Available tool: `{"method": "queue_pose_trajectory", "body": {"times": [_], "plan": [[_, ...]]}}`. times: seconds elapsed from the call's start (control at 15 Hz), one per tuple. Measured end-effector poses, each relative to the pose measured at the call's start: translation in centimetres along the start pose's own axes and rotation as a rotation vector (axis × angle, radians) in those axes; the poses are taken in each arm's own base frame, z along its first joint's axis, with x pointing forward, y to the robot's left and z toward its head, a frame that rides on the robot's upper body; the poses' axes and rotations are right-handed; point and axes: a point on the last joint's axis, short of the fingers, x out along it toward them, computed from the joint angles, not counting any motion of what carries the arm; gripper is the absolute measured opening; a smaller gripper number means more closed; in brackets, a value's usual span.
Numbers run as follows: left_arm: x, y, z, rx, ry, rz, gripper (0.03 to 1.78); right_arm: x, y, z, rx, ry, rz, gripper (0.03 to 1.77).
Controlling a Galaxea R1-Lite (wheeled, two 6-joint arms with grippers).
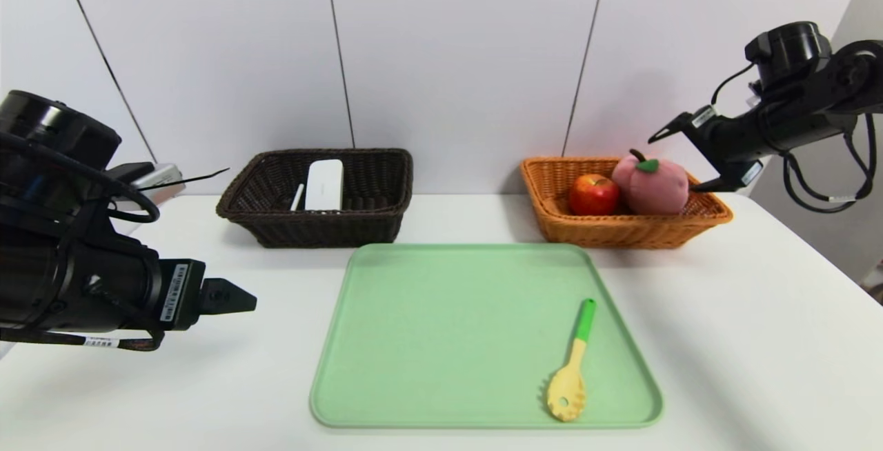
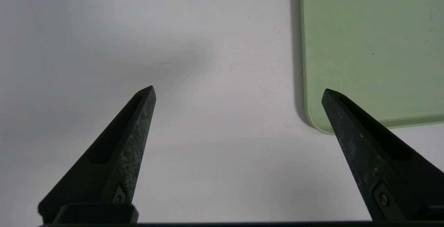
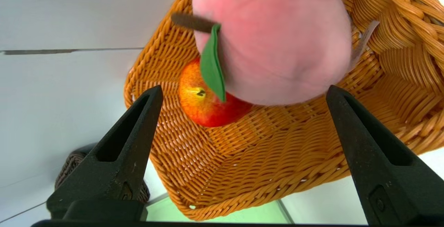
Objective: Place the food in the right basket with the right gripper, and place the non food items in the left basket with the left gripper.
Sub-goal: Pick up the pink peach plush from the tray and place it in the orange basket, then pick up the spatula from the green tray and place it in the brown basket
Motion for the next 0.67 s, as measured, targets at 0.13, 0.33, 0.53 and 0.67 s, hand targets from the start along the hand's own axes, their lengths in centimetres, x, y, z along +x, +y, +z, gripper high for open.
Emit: {"method": "queue_pose_trajectory", "body": {"times": [0.13, 0.33, 0.53, 0.67], "plan": [[-0.1, 0.0, 0.0, 0.000, -0.002, -0.001, 1.69, -0.9, 0.3, 0.0, -0.002, -0.012, 0.009, 1.64], [-0.9, -0.3, 0.3, 0.010, -0.036, -0.020, 1.69, -3.2, 1.2, -0.3, -0.017, -0.030, 0.036, 1.66], [-2.4, -1.9, 0.8, 0.026, -0.086, -0.090, 1.69, -6.8, 2.5, -1.6, -0.044, -0.036, 0.066, 1.68], [-3.5, -3.5, 1.5, 0.037, -0.119, -0.155, 1.69, -9.6, 3.4, -3.0, -0.068, -0.017, 0.078, 1.68]]}}
